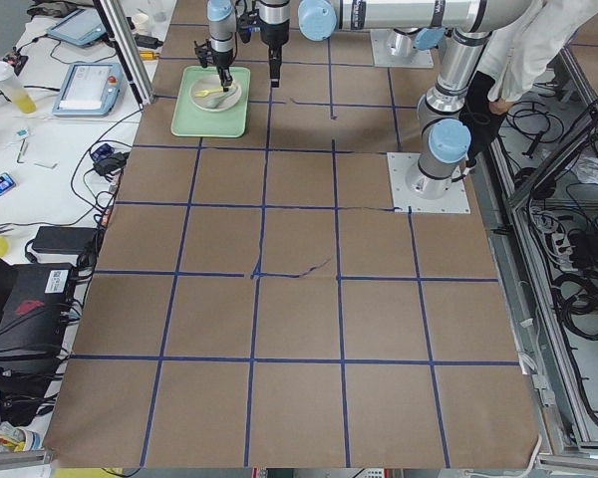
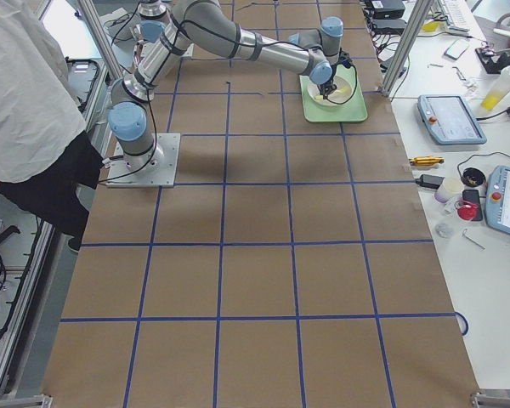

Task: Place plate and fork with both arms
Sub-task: 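Lift the fork from the plate and set it on the tray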

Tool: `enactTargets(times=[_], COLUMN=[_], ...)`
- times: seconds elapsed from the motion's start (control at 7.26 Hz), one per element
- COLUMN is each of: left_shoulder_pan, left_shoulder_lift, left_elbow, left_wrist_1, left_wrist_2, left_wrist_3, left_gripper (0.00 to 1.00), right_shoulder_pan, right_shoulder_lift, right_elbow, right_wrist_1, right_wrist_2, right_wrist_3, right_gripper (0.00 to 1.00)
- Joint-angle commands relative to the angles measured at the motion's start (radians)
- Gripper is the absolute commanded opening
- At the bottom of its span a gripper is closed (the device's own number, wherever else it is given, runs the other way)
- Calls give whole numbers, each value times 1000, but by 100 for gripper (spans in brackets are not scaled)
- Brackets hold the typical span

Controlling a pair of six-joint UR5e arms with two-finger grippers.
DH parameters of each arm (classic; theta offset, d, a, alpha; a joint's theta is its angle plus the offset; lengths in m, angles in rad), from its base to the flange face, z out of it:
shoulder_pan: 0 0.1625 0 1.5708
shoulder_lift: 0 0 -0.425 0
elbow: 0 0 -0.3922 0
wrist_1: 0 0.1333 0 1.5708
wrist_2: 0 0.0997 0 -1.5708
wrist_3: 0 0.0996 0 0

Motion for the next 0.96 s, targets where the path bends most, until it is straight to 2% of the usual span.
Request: enactTargets(times=[0.0,0.14,0.41,0.69,0.83], left_shoulder_pan=[-1,1,-1,-1,-1], left_shoulder_lift=[1,1,0,0,0], left_elbow=[0,0,0,0,0], left_wrist_1=[0,0,0,0,0], left_wrist_2=[2,0,0,-2,0], left_wrist_3=[0,0,0,0,0], left_gripper=[100,100,100,100,100], right_shoulder_pan=[-5,-24,-98,-150,-159], right_shoulder_lift=[-53,-58,-56,-56,-58], right_elbow=[19,59,79,79,94], right_wrist_1=[20,21,20,18,18], right_wrist_2=[1,-1,7,147,153], right_wrist_3=[30,52,217,288,264], right_gripper=[4,3,0,0,0])
